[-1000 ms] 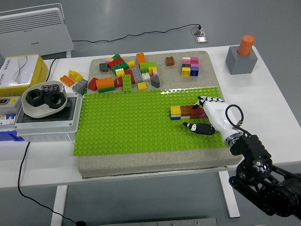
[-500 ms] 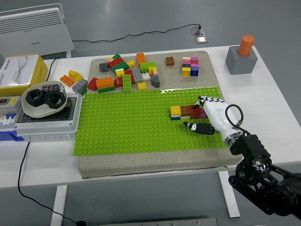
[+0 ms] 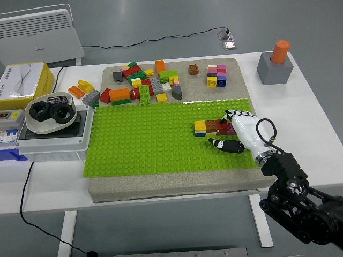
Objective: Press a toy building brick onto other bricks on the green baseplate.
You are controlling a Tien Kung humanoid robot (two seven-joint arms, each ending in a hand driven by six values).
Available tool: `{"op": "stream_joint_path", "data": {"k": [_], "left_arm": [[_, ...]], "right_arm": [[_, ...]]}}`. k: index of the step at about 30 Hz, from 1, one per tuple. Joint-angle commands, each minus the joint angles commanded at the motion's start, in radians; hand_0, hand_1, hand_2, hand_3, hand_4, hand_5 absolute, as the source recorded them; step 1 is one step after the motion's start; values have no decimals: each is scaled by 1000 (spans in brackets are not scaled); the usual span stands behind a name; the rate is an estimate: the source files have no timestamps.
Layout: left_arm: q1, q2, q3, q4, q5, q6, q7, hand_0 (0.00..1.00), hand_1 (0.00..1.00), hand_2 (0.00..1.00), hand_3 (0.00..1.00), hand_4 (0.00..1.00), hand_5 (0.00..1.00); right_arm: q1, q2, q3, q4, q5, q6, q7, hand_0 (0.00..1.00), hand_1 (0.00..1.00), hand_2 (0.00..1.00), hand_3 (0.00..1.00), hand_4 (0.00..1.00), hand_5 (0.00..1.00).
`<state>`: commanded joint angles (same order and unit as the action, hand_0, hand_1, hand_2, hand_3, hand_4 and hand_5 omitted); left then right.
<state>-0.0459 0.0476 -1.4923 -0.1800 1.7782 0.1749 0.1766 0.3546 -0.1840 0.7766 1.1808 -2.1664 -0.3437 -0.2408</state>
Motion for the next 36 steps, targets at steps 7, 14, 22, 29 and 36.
{"op": "stream_joint_path", "data": {"k": [7,14,22,29,36], "left_arm": [[1,0,1,0,-2,0,0,691,534,434,526,427,263],[1,-1,0,0,0,1,0,692,534,434,526,428,267],[0,0,-1,0,0,1,0,691,533,434,527,430,267],[0,0,-3,0,0,1,-1,692,534,434,527,430,267],[0,0,-4,0,1,2,-2,691,534,434,527,430,266]], "right_arm": [[-1,0,0,-1,3,3,-2,871,880,888,628,883,600],[-2,0,-1,0,5,3,-4,871,881,888,628,883,601],[-3,0,-1,-1,8,3,-3,870,881,889,629,883,601],[-3,1,-1,-3,9,3,-4,870,881,889,631,883,601],[-3,0,-1,2,6,3,-4,870,881,890,631,883,602]]}}
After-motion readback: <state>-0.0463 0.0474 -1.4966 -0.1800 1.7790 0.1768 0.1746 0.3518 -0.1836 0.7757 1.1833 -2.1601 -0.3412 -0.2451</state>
